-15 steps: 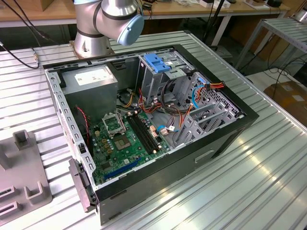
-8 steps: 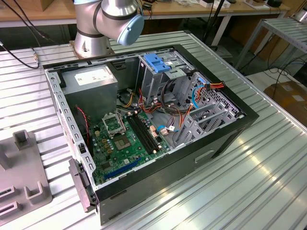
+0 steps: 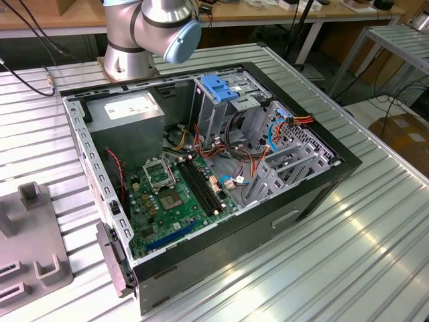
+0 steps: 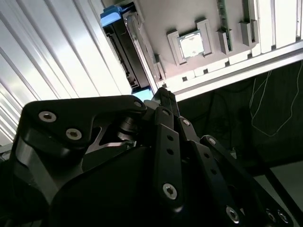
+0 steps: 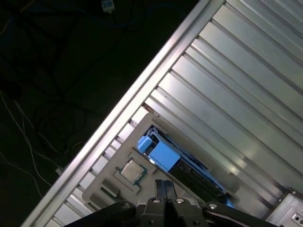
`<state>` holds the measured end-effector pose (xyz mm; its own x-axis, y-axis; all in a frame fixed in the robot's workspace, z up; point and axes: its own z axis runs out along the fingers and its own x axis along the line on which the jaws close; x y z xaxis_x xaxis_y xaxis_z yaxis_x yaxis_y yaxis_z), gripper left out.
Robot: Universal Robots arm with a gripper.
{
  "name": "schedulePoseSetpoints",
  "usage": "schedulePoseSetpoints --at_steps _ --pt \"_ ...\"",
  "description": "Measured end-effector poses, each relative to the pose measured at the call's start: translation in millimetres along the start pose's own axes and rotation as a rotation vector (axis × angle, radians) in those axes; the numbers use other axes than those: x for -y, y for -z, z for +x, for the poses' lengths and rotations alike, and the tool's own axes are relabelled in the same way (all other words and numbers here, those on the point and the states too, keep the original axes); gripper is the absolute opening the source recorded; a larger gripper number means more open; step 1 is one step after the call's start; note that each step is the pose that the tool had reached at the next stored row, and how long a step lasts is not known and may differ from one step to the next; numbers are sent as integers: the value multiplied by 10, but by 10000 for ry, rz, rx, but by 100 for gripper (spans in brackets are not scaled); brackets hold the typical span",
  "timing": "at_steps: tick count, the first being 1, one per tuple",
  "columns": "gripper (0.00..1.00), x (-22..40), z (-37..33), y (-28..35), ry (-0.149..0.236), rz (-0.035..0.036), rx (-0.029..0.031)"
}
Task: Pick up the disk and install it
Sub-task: 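Pick up the disk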
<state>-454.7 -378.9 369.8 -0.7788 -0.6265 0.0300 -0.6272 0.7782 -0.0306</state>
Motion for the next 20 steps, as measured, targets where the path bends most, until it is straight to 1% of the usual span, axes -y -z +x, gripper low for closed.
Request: schedulePoseSetpoints --at_steps 1,3,6,14,15,16,18,20 --pt "10 -4 -3 -1 82 4 4" --pt "10 -7 -6 -3 429 16 16" --pt "10 -8 -7 -8 1092 35 35" --pt "10 -8 -7 -19 2537 79 80" --pt "10 -8 -7 -22 2950 91 93" --pt "10 -8 -7 -23 3098 95 97" --pt "10 -8 -7 -27 3588 110 113" --pt "10 -8 -7 -29 3971 122 125"
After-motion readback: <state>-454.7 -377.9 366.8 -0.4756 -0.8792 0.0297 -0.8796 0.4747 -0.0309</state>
